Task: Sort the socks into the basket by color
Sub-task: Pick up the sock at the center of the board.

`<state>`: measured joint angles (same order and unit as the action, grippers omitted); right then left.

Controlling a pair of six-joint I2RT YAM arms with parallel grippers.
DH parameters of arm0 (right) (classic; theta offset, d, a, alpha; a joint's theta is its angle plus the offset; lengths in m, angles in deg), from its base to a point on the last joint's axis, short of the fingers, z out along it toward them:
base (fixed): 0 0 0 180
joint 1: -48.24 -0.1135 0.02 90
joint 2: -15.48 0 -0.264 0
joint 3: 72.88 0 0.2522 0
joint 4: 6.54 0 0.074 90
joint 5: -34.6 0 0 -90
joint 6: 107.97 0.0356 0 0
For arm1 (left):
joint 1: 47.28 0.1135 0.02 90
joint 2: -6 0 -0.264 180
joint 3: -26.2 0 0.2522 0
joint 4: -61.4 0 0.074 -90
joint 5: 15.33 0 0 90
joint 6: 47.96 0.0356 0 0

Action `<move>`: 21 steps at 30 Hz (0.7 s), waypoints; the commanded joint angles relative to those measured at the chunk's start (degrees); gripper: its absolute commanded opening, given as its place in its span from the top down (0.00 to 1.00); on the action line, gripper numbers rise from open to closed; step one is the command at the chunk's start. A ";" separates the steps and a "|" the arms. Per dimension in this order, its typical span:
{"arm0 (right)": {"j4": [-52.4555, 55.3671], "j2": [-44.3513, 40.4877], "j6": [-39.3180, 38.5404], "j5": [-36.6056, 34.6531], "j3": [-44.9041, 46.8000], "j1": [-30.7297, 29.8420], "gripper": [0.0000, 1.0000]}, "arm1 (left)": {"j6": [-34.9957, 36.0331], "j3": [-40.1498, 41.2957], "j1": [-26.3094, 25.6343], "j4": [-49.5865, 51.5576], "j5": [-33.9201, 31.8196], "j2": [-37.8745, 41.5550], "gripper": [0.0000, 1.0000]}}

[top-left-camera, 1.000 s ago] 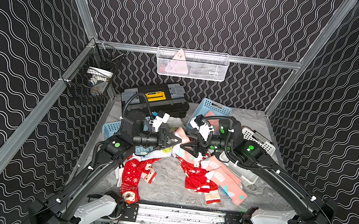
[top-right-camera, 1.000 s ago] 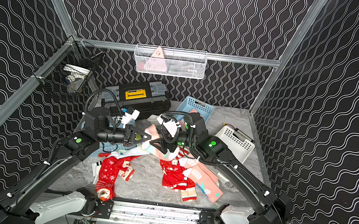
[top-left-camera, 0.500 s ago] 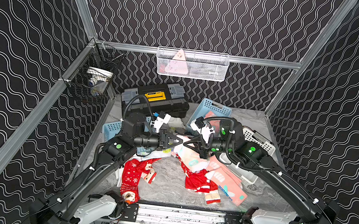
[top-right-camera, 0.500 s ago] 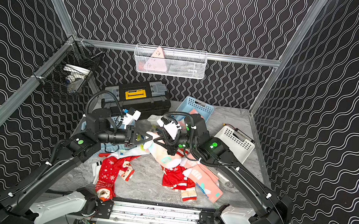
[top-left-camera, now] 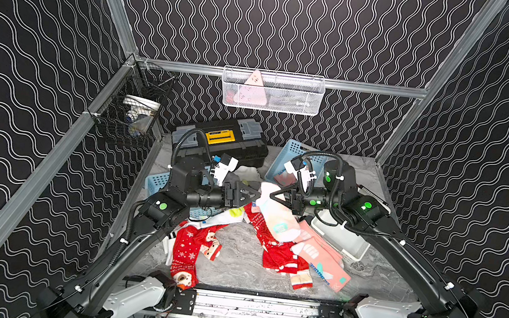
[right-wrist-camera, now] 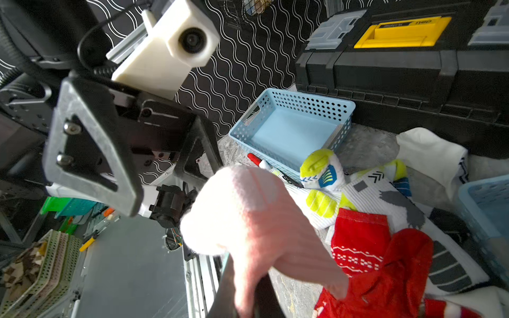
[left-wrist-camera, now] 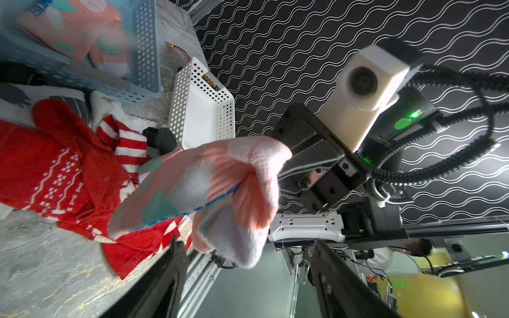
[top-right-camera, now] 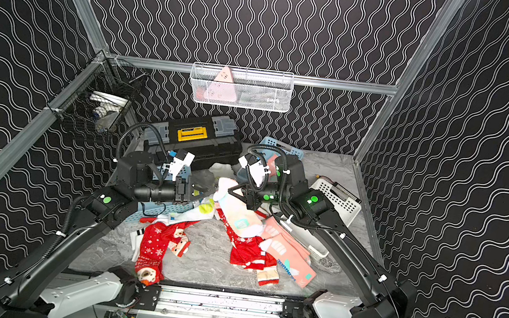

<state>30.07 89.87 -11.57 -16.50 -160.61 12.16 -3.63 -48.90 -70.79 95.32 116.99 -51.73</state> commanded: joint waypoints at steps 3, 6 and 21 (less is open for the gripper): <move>0.00 2.61 6.44 5.48 -2.49 0.98 1.00 | 10.02 -2.38 -5.40 7.30 -10.41 0.14 0.30; 0.20 3.69 8.03 7.10 -3.61 1.04 1.00 | 13.40 -3.12 -8.86 9.12 -16.08 -0.37 0.33; 0.65 3.84 9.28 10.90 -3.82 1.09 1.00 | 15.54 -0.90 -10.64 -0.59 -25.14 -1.92 0.59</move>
<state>30.22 93.61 -2.35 -7.91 -163.87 13.26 10.86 -50.15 -81.37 100.18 93.98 -53.42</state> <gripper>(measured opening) 0.081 0.432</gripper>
